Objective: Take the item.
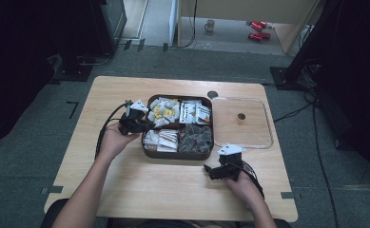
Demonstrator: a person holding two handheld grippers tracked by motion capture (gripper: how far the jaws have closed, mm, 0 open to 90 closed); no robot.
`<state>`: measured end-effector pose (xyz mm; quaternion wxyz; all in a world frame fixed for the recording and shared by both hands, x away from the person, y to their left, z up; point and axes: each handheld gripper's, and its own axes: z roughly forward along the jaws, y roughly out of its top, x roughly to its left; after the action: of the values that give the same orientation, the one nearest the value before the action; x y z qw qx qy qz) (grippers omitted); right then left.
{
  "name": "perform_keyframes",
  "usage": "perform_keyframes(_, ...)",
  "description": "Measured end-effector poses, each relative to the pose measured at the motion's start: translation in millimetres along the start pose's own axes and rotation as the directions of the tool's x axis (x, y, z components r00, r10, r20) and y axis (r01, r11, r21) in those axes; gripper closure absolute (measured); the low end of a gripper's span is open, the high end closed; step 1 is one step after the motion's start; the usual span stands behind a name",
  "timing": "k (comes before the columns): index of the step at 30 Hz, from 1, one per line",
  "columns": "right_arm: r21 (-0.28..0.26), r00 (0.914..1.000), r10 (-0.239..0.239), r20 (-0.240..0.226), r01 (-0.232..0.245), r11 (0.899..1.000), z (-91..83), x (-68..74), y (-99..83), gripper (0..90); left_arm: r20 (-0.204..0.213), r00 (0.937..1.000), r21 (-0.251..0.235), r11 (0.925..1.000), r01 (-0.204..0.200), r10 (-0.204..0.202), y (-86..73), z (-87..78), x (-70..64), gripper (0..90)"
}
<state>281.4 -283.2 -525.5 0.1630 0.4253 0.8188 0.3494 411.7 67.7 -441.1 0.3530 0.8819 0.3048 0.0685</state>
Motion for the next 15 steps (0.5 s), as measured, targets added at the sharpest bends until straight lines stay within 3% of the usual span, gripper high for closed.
perform_keyframes(15,0.000,1.0000,-0.006,-0.006,0.006,1.000,0.5,0.0,0.6,0.0,-0.020,0.9990,-0.057,0.9976,0.039,-0.040,-6.6,-21.7,7.3,87.7)
